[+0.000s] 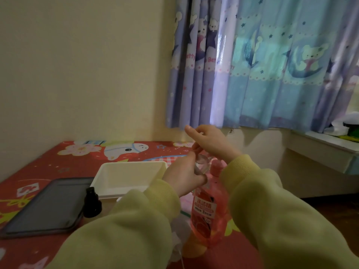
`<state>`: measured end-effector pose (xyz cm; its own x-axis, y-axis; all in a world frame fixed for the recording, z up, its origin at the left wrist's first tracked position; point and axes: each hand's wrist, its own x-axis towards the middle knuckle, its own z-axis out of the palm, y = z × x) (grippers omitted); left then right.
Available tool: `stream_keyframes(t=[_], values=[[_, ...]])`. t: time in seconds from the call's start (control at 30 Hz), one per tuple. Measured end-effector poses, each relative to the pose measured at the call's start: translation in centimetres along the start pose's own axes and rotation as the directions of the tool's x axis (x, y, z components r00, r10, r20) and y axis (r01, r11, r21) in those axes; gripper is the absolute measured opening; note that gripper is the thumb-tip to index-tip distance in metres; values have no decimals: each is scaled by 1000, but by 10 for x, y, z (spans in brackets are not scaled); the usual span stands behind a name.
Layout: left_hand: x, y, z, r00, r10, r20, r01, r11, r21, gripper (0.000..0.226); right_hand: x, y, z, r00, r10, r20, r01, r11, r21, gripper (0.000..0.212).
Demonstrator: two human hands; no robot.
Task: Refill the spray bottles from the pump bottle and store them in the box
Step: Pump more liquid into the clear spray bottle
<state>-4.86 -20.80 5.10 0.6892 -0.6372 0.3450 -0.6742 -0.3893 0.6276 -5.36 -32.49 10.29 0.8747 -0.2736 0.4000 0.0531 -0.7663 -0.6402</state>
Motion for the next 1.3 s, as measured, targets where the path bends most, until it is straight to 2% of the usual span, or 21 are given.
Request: stream_keyframes(t=[0.1,0.27,0.6,0.7,0.9,1.1,1.2,1.3], values=[[1,1,0,1000,3,-8,-3,1000,-1,41,1,2,-1,999,-34,-36,33,999,-34,40],[0,-6,14,1000,-19,-14,18,1000,-23,30,0,16,8,997,-14,-76,15,1000,4,49],[1,0,2,1000,-16,-8,16,1000,-25,34,2,0,0,999,11,35,-9,999,-42,43],[3,0,1,1000,-9,-8,9,999,-31,42,4,0,-2,1000,12,17,-12,1000,11,43],[0,-6,13,1000,-30,3,30,999,-23,39,3,15,7,999,33,-20,-31,998,60,50],[-2,-4,7,1000,-30,6,30,1000,0,32,0,6,4,999,45,23,-45,999,28,52],[-1,-1,3,1000,-12,-28,12,1000,-19,39,2,0,-2,999,46,27,-47,998,35,45],[0,0,4,1000,1,-31,-2,1000,-7,42,2,1,-2,1000,22,8,-22,999,23,48]])
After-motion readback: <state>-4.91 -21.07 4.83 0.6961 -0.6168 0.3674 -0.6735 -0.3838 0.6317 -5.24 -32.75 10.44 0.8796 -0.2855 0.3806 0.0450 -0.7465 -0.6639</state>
